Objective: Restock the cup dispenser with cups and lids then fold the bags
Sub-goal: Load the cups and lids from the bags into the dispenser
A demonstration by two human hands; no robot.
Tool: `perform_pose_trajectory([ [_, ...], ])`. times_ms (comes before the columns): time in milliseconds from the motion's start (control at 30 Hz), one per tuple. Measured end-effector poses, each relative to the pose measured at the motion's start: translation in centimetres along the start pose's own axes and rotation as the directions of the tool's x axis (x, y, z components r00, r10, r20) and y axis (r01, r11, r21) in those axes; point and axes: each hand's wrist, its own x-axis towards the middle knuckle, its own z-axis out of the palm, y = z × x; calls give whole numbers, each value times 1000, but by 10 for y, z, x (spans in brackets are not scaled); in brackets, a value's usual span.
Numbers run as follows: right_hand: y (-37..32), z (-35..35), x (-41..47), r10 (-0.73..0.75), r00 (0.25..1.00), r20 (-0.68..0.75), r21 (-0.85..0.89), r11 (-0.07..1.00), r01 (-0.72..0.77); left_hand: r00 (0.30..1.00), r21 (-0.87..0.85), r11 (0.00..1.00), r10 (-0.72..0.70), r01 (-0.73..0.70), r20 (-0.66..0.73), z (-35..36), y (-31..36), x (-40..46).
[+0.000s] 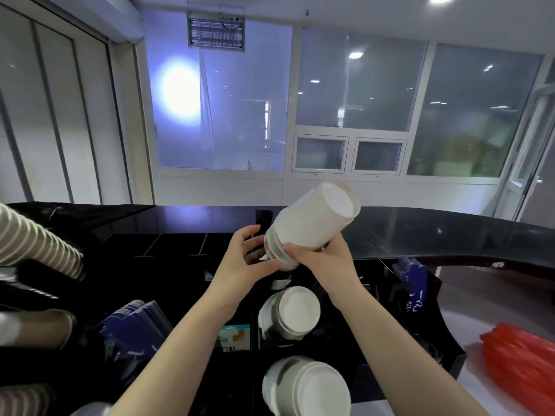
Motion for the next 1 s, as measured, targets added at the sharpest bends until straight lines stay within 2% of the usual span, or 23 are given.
perform_pose_trajectory([
  [267,-18,-6,-6,-22,997,74,140,990,12,994,0,995,101,-102,-51,5,20,-9],
  [500,-33,-7,-26,-132,985,112,64,990,126,979,41,988,152,-148,-138,2,28,-30],
  [733,-50,-2,-51,-263,958,111,-36,963,268,988,-21,990,138,-140,-73,-2,43,-55],
  [867,-48,4,-73,-245,961,128,-48,966,253,991,-25,991,130,-131,-34,-10,45,-78],
  [1000,-48,7,-94,-231,951,205,-60,967,248,998,-50,996,67,-67,-13,-22,41,-98],
])
